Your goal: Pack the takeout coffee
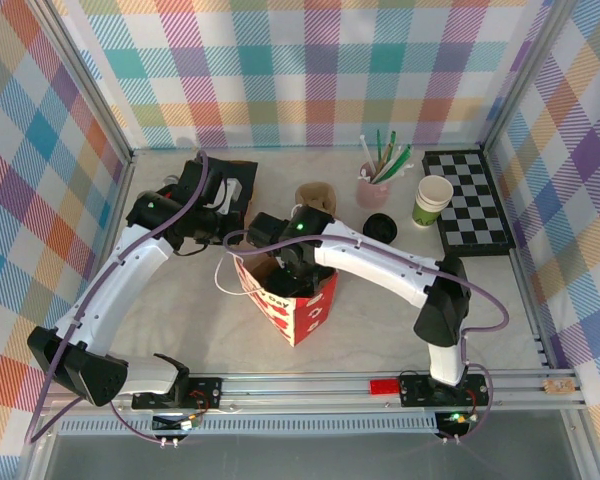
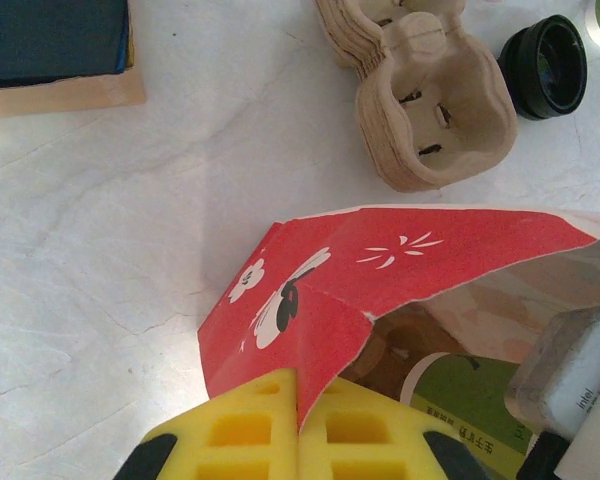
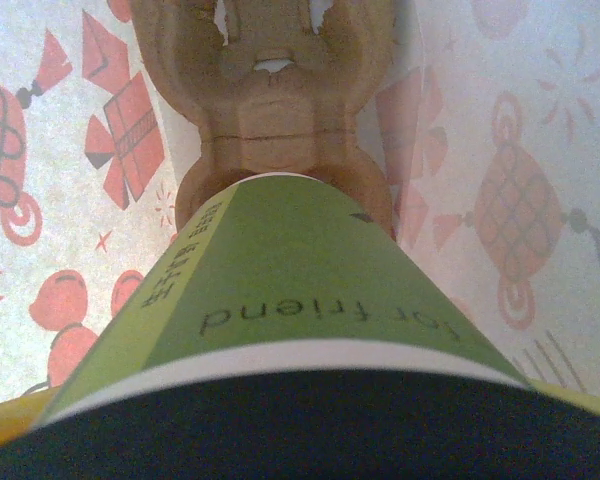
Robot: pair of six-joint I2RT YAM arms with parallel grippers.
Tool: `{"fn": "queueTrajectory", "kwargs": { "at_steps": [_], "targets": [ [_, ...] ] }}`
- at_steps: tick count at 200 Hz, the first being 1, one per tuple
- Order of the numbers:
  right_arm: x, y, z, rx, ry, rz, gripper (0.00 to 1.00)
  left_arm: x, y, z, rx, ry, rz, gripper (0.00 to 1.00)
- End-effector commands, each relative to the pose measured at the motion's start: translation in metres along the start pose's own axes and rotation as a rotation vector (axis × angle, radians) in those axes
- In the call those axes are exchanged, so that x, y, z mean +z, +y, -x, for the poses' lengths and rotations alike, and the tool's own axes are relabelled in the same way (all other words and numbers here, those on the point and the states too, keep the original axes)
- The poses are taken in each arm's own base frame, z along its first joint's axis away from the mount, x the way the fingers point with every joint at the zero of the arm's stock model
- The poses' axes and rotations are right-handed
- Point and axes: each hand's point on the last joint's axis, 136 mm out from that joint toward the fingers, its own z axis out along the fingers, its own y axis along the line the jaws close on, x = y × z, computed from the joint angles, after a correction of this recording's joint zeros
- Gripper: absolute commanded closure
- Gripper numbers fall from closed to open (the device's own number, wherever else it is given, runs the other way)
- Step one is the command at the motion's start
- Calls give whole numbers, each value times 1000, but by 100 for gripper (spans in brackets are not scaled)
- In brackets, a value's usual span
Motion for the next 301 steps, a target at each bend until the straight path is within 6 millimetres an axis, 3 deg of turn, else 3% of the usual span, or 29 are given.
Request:
{"fn": "queueTrajectory", "kwargs": {
  "at_steps": [1,301],
  "targets": [
    [-15,-2,-6,9,-14,24,57,-4,6,0,-19,-13,16,99],
    [-7,-5,-19,39,20,19,57,-12,8,6,-19,-43,35,99]
  ]
}}
